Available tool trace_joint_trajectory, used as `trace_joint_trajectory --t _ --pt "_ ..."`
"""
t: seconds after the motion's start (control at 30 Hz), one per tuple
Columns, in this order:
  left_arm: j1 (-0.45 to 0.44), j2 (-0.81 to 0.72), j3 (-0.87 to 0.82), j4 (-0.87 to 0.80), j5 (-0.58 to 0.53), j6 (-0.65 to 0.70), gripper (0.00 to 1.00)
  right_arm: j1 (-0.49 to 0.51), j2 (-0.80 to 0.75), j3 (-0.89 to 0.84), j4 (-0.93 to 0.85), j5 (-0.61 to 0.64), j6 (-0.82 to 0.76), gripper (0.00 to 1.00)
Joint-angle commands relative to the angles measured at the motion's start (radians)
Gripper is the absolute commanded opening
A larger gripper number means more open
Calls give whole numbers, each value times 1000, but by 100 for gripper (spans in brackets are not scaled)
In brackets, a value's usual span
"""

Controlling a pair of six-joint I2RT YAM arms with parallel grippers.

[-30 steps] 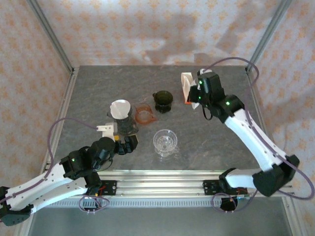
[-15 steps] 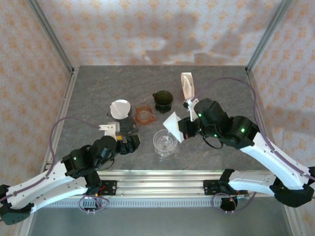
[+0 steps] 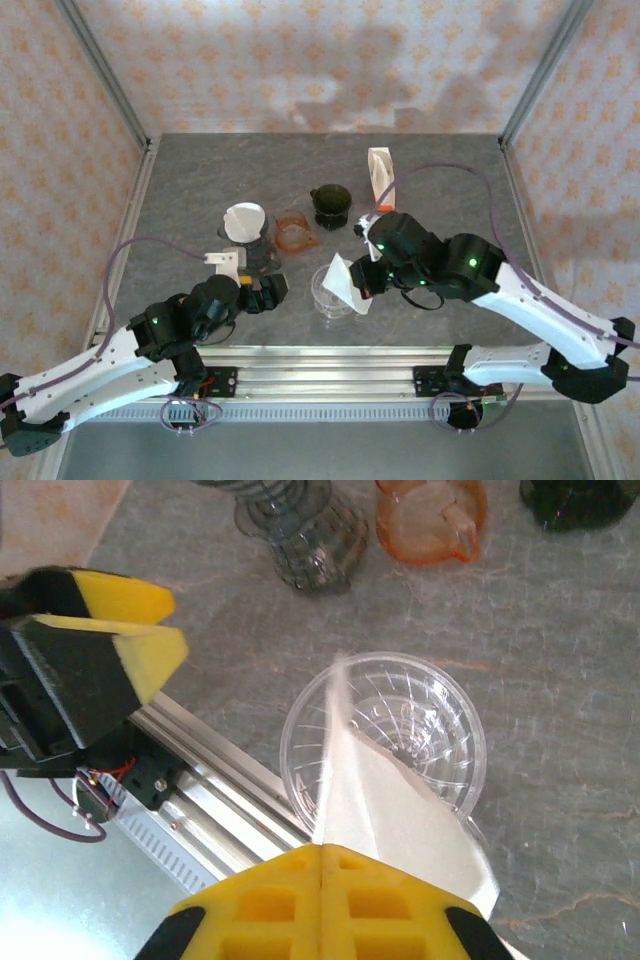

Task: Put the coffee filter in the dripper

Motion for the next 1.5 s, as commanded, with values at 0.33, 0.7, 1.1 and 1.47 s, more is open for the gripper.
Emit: trace_joint_trajectory --t 0.33,0.7,1.1,1.47 --pt "8 -2 -7 53 40 -2 99 6 176 33 29 -57 10 0" --pt "9 19 -18 89 60 -9 99 8 245 -30 82 -52 3 0" --pt "8 34 -20 106 77 -10 99 9 267 -69 115 -45 9 12" --pt "9 58 -1 146 126 0 96 8 161 -58 112 8 16 49"
